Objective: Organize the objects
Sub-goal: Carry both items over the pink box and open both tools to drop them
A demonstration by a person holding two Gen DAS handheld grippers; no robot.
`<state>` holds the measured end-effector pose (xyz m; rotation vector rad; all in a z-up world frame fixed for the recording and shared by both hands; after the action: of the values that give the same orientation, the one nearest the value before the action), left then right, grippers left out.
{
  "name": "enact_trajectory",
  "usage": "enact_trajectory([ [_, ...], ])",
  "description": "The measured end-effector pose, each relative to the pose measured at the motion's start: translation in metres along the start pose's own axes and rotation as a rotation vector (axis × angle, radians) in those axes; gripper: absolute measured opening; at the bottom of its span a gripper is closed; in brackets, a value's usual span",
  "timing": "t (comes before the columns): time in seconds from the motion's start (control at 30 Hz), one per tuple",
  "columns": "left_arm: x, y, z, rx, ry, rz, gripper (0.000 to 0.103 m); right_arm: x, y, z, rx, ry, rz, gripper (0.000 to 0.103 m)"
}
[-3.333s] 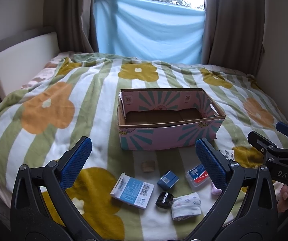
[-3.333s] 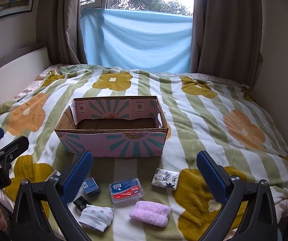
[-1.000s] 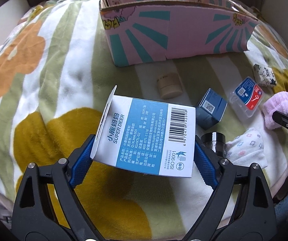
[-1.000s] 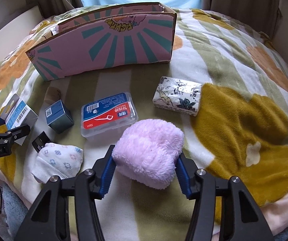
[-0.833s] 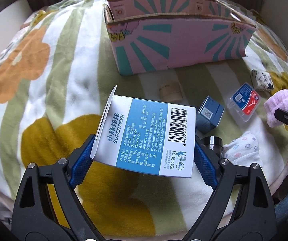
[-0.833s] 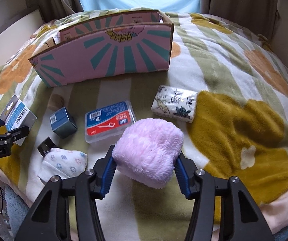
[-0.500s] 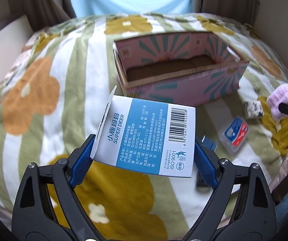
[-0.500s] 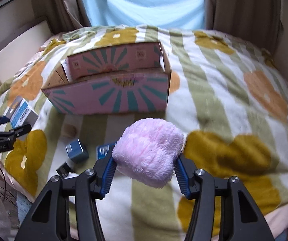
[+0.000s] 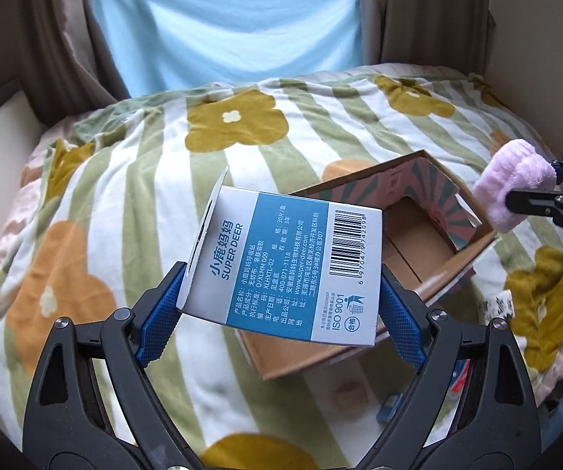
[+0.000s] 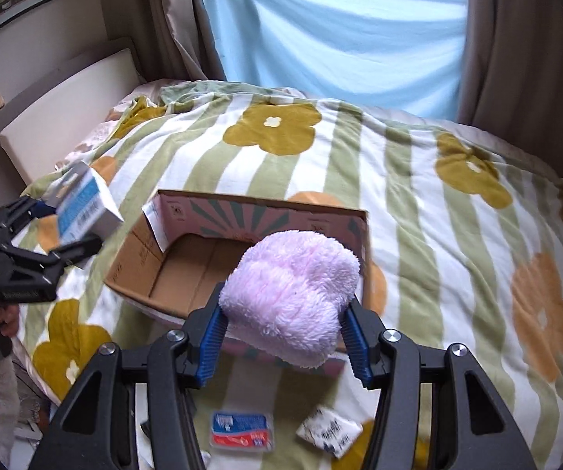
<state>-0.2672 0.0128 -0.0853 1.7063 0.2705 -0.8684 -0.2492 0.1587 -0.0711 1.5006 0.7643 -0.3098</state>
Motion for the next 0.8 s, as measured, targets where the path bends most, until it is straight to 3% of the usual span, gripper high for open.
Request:
enact_trajectory([
  [0.17, 0.004, -0.055, 0.002, 0.052, 0.06, 0.079, 0.089, -0.009, -0.048, 0.012, 0.018, 0.029, 0.06, 0.05],
  [0.33, 0.023, -0.093, 0.01, 0.08, 0.121, 0.142, 0.089, 0.003, -0.086, 0.012, 0.019, 0.018, 0.116, 0.05],
  [0.7, 0.022, -0.104, 0.011, 0.075, 0.103, 0.17, 0.09, 0.004, -0.11, 0.012, 0.012, 0.014, 0.152, 0.05],
  [0.8, 0.015, -0.101, 0.009, 0.044, 0.057, 0.165, 0.094, -0.006, -0.111, 0.008, 0.037, 0.004, 0.142, 0.055],
])
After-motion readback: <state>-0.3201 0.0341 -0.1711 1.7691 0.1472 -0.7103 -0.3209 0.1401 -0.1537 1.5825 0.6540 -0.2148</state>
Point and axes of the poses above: each gripper's, at about its wrist camera, not at the fingertips, and y roughly against the way its jaws point, z to its left, x to its underside, the point moved 9 cm from there along -y, roughly the way its jaws point, and after that the axes turned 10 degrees about x, right-handed, at the moved point
